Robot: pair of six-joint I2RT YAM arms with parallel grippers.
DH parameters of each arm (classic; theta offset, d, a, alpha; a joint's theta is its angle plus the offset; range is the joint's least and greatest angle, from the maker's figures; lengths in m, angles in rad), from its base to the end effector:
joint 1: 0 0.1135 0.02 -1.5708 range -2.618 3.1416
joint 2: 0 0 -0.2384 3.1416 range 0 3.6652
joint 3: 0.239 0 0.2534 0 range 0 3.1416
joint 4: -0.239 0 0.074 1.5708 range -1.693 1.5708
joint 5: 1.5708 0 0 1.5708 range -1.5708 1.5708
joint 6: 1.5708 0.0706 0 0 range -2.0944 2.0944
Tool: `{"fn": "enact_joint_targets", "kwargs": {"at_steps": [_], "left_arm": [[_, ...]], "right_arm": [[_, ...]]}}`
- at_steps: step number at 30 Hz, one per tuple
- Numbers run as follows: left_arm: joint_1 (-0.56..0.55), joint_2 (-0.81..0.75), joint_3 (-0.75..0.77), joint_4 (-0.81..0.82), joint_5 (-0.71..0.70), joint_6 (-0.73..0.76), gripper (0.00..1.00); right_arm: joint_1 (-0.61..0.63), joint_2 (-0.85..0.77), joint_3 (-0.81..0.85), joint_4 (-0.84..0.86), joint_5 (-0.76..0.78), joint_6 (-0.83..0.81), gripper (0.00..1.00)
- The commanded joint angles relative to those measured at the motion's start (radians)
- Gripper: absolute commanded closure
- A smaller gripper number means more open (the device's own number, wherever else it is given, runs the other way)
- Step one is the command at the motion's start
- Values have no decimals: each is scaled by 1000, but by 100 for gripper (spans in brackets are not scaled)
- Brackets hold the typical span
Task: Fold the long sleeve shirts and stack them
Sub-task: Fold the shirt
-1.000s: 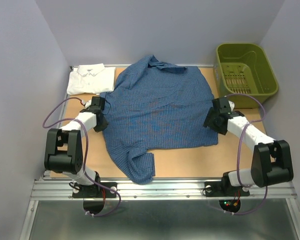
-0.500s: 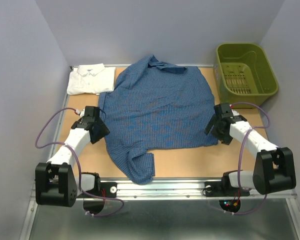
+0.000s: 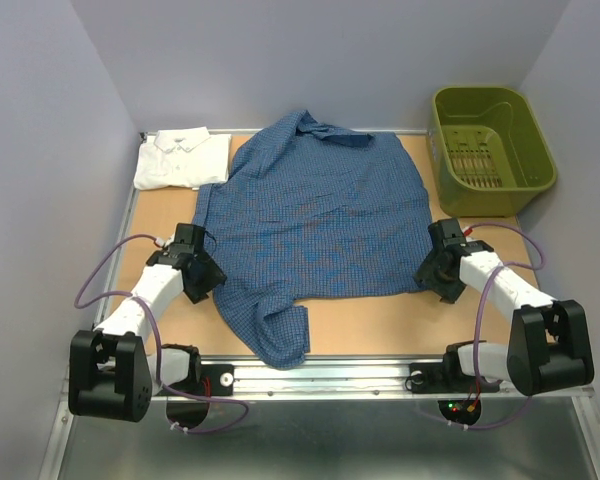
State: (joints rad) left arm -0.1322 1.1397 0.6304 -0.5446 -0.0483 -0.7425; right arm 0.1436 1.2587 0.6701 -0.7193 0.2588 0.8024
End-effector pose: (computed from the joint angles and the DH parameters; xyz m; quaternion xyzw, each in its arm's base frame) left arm 0.2344 -0.0277 0.1368 -0.2963 0.9200 -0.0871 0.2413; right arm 0.2221 0.0139 0.1162 0.3340 0.9248 -0.0547 0.1740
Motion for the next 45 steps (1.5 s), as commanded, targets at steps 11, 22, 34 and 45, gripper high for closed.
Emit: {"fn": "enact_joint_targets", "kwargs": {"at_steps": [11,22,34,45], "left_arm": [[-30,-18,-44,-3,-19,-98,39],[-35,-23,-64,-2,-10,-126,40],[-93,2,-75,-15,7,-150,44],[-144,15,-86,-15,14,-184,45]], "right_arm": [[-21,25,-30,58,54,47,32],[-32,57,-56,89,30,44,59],[-36,57,-17,96,16,4,99],[-38,47,-4,104,-9,-17,99]]}}
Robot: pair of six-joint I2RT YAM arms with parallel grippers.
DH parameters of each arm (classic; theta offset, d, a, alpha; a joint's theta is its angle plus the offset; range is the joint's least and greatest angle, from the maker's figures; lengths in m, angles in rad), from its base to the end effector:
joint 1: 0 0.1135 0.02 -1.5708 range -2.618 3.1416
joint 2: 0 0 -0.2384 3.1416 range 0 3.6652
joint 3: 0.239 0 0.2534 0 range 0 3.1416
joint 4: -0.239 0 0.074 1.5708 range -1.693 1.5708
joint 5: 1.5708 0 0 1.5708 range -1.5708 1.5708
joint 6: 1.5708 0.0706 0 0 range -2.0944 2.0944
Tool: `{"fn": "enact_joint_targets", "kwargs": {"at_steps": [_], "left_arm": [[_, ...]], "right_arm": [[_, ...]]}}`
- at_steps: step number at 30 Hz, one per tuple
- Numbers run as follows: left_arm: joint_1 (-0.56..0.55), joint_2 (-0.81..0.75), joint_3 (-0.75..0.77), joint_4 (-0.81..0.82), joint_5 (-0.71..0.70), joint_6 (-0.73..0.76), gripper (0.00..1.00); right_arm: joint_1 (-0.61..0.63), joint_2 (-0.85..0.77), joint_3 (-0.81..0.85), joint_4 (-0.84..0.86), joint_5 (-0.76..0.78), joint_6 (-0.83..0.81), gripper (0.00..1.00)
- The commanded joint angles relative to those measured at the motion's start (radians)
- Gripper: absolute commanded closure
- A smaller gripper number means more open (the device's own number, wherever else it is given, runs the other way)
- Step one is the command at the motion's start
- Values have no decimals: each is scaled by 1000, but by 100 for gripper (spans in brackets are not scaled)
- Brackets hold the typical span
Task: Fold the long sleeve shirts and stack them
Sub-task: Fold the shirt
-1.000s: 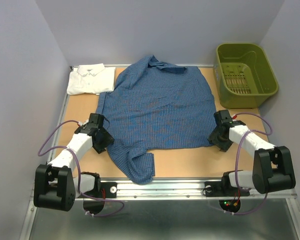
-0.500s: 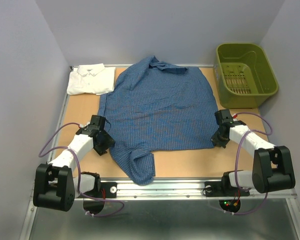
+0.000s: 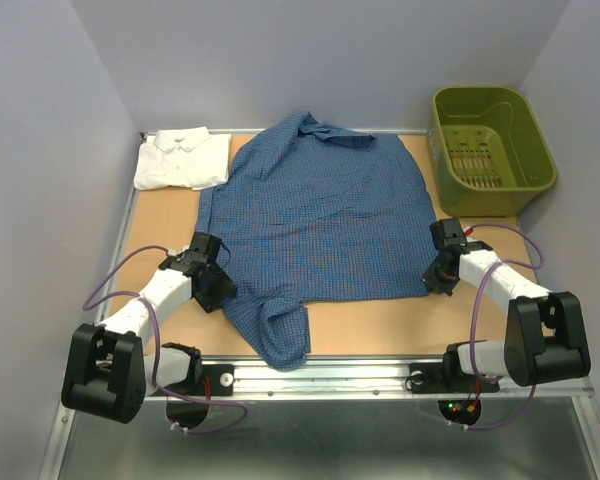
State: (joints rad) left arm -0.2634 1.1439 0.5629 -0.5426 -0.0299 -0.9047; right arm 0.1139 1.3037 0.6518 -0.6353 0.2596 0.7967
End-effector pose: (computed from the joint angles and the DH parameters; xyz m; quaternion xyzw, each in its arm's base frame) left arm 0.2154 -0.0559 0.1152 -0.3104 0.9243 -0.1101 0.1930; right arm 0.2296 0.0080 0.1052 0.3459 0.9189 -0.0535 0.1822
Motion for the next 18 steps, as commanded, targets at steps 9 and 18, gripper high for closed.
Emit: {"fn": "enact_joint_targets", "kwargs": {"at_steps": [9,18], "left_arm": [[-20,40,2,-23,-16,-11,81],[-20,-4,126,-160,-68,55,100]], "right_arm": [[-8,-26,25,19,0,-36,99],[-6,-84,71,-50,39,-102,99]]}}
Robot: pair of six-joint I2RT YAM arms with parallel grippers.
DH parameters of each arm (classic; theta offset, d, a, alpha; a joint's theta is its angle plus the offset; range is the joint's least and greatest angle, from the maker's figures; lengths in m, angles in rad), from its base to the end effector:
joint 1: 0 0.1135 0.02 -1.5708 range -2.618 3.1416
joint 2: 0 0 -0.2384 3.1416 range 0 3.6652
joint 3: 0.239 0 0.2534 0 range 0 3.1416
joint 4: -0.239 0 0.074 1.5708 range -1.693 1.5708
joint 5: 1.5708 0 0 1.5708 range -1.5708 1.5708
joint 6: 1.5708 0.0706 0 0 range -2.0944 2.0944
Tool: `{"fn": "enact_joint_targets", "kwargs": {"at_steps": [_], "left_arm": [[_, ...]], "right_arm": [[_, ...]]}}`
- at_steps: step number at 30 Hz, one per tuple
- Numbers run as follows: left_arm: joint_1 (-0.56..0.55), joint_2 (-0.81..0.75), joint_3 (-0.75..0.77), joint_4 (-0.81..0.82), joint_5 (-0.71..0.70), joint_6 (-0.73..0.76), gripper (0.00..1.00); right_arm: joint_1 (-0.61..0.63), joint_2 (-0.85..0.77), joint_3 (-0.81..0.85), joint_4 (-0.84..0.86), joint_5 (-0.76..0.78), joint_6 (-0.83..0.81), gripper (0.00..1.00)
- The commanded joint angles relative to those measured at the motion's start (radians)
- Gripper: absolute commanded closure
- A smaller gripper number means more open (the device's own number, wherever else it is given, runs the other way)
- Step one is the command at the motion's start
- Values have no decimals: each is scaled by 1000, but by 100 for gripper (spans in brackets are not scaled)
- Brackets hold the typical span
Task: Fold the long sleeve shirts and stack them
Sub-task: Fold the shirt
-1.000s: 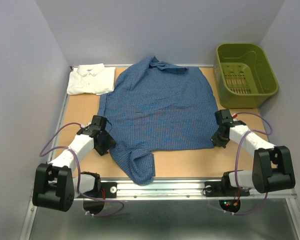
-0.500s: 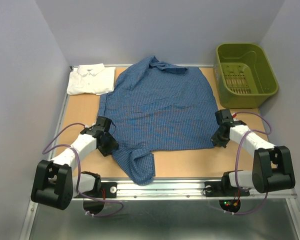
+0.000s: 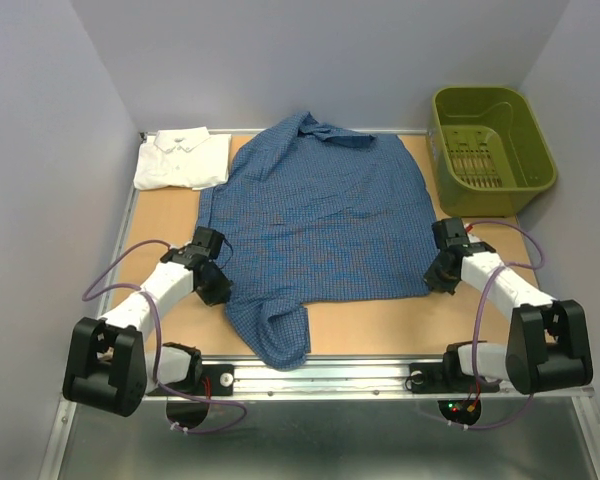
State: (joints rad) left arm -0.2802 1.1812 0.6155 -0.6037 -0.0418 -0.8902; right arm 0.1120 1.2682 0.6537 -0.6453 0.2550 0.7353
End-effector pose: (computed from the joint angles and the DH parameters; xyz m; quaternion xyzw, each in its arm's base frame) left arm 0.2179 -0.0596 0.1197 -0.2982 0.9332 -0.0930 0.1775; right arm 0.2288 0.0078 0.1126 0.3192 0.9267 -0.0514 0.1917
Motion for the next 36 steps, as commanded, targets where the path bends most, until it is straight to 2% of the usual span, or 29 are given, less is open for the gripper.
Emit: {"fn": "enact_joint_targets", "kwargs": {"at_steps": [1,8,13,22,29,36], "left_arm": [[-4,-49,88,-129,-64,48,100],[-4,-152,135,-244,-130,82,100],[3,-163,191,-284,-210,111,100],[41,-23,351,-184,-280,198,100],[50,150,472,-71,-291,244,100],[67,250,549,11,-326,272,100]], "right_arm": [[-6,-64,79,-54,50,-46,99],[-5,-121,179,-166,107,-88,99],[-5,-119,253,-189,138,-114,99],[-6,9,411,-162,184,-140,99],[-5,186,561,-94,179,-177,99],[-5,319,687,-57,185,-220,98]]}}
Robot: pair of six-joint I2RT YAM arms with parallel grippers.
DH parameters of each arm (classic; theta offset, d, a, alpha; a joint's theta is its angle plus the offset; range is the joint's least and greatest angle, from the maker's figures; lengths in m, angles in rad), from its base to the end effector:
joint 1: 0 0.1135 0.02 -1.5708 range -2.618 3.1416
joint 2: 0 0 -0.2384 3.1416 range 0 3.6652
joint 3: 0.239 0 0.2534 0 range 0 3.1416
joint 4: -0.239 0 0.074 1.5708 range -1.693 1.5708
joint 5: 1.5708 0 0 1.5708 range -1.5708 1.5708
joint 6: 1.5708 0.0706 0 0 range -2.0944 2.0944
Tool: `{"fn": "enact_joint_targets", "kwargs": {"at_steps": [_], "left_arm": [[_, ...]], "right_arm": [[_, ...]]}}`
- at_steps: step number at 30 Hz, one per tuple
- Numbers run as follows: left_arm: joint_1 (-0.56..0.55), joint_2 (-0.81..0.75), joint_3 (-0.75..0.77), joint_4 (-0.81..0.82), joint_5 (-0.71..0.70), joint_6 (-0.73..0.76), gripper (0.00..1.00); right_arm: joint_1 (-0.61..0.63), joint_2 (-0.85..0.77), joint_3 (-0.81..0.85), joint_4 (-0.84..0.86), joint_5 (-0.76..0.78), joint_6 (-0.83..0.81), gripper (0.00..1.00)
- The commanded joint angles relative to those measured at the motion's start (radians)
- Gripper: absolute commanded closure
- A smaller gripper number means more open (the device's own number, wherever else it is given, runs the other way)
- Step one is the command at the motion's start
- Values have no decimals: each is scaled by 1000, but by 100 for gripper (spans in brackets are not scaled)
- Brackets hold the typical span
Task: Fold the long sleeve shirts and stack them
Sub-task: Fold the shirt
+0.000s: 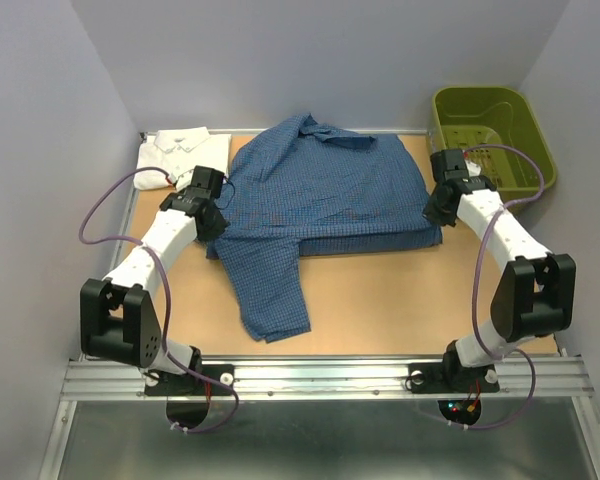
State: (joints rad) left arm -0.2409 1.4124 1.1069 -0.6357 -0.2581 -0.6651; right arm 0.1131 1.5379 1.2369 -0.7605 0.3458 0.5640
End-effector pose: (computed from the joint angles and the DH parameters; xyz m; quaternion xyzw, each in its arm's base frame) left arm 0.3141 -0.0586 0.2171 -0.2375 0.9134 -0.0244 0.3296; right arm 0.3341 0.0139 0.2135 0.2554 0.9195 -0.0746 0.2894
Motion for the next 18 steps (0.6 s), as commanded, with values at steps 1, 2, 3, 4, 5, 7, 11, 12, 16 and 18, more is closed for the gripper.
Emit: {"fn": "enact_joint_targets", "kwargs": {"at_steps": [1,2,3,4,5,7,11,12,16,18], "left_arm": [[29,28,62,53,-112,50,100],[31,49,71,60,-115,55,100],[34,62,76,73,-119,59,100],[37,81,83,77,-128,62,100],[40,91,87,80,-132,65,100],[52,103,90,100,-133,70,100],[77,132,99,134,-133,76,100],[81,138,102,136,-133,76,100],[92,169,122,169,-129,81,100],[92,181,125,182,-119,84,98]], "right_arm": [[-6,62,113,62,96,-50,97],[-6,74,121,70,96,-52,96],[-6,93,125,78,90,-55,96],[-6,100,131,98,88,-56,96],[-7,109,133,107,90,-59,96],[-7,134,142,118,88,-64,95],[-6,169,165,161,85,-76,94],[-6,179,171,167,84,-81,94],[-6,212,197,194,78,-87,92],[-6,238,203,202,73,-85,89]]}}
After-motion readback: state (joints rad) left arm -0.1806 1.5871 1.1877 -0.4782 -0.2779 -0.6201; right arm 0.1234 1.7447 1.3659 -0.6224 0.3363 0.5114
